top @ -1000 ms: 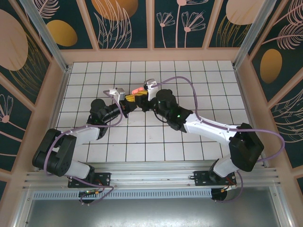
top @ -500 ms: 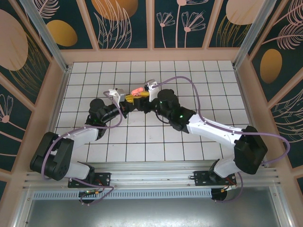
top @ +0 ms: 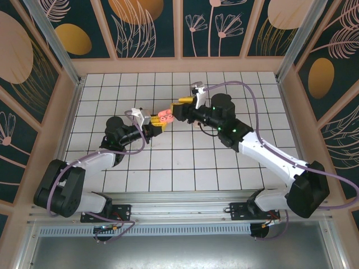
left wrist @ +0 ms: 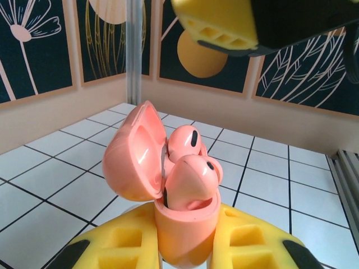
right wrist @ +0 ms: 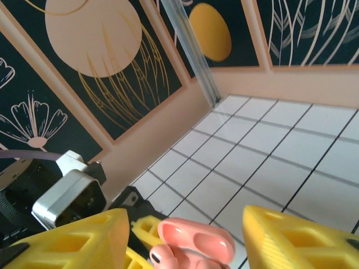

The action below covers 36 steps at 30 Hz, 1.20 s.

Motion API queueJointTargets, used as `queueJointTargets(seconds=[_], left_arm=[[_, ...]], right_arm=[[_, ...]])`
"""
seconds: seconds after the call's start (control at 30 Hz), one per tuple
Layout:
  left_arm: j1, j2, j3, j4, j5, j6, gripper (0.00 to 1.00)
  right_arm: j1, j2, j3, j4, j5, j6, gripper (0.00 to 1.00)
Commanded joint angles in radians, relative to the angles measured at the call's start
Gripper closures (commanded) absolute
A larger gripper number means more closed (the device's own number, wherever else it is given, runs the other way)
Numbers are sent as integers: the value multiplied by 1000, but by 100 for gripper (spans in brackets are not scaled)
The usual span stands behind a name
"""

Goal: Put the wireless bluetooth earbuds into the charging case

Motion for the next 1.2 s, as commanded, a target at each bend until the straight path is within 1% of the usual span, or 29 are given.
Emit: queueJointTargets(seconds=[0.0, 0.1, 0.13, 0.3, 0.4, 0.53, 0.77, 1.17], left_arm=[[-2, -25, 27, -10, 54, 29, 92], [-3, -26, 36, -11, 73, 23, 93], [-3, -25, 38, -12, 71, 23, 92], [-3, -27, 41, -15, 69, 21, 92], [-4, -29, 42, -16, 69, 17, 92], [-4, -29, 47, -17, 66, 17, 92], [-5, -23, 52, -7, 66, 7, 92], [-4, -22, 57, 6, 83, -5, 92]], right_arm=[[-24, -3, 26, -51, -151, 48, 40], [-49, 14, 38, -62, -227, 78, 39], [-48, 16, 43, -69, -233, 75, 38], [-41, 26, 67, -156, -157, 56, 31], [-23, 60, 110, -249, -117, 22, 29], [2, 107, 150, -310, -108, -12, 28], [9, 138, 165, -324, -101, -27, 28], [10, 154, 164, -317, -28, -17, 29]])
